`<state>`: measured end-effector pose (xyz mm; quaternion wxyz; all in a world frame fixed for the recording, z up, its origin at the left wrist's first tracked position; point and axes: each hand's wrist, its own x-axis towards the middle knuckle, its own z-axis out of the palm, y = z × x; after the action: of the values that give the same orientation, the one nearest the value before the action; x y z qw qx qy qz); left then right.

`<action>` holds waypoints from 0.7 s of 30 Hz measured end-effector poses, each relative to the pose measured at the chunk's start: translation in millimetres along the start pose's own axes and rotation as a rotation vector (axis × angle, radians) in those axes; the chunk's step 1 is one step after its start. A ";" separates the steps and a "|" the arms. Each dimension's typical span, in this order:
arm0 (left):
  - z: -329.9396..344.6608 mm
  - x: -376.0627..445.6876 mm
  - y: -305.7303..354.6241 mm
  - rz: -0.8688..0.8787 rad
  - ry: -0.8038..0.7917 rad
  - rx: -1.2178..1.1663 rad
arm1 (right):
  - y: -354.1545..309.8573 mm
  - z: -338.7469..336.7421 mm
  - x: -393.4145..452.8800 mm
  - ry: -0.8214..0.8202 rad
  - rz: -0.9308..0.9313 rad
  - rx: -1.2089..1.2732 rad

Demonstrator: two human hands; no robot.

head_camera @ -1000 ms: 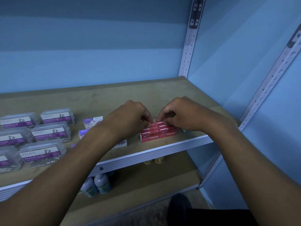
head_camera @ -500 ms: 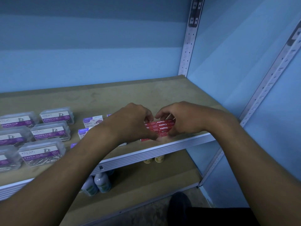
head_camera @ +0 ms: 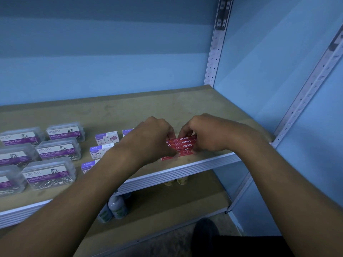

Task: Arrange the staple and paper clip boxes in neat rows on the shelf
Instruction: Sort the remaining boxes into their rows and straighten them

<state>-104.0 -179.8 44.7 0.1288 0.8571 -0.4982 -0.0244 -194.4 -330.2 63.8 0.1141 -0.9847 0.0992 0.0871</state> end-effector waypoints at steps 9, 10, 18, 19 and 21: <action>0.3 -0.4 0.0 0.009 0.012 -0.005 | -0.1 0.1 0.2 -0.021 0.003 0.002; 0.2 -0.5 0.0 0.012 0.017 -0.007 | -0.1 0.2 0.4 -0.023 0.003 0.004; 0.3 -5.4 -3.8 0.042 0.032 -0.021 | -2.0 -0.2 0.7 -0.058 0.027 0.016; -3.2 -7.2 -5.3 0.050 0.048 -0.026 | -2.3 -1.5 -0.3 -0.046 0.027 0.025; -14.0 -12.1 -10.0 0.072 0.105 -0.037 | -3.1 -6.2 -3.3 0.006 0.015 0.049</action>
<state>-99.2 -161.9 54.8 0.1713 0.8361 -0.5209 0.0161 -196.0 -328.2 71.0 0.1370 -0.9811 0.1089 0.0827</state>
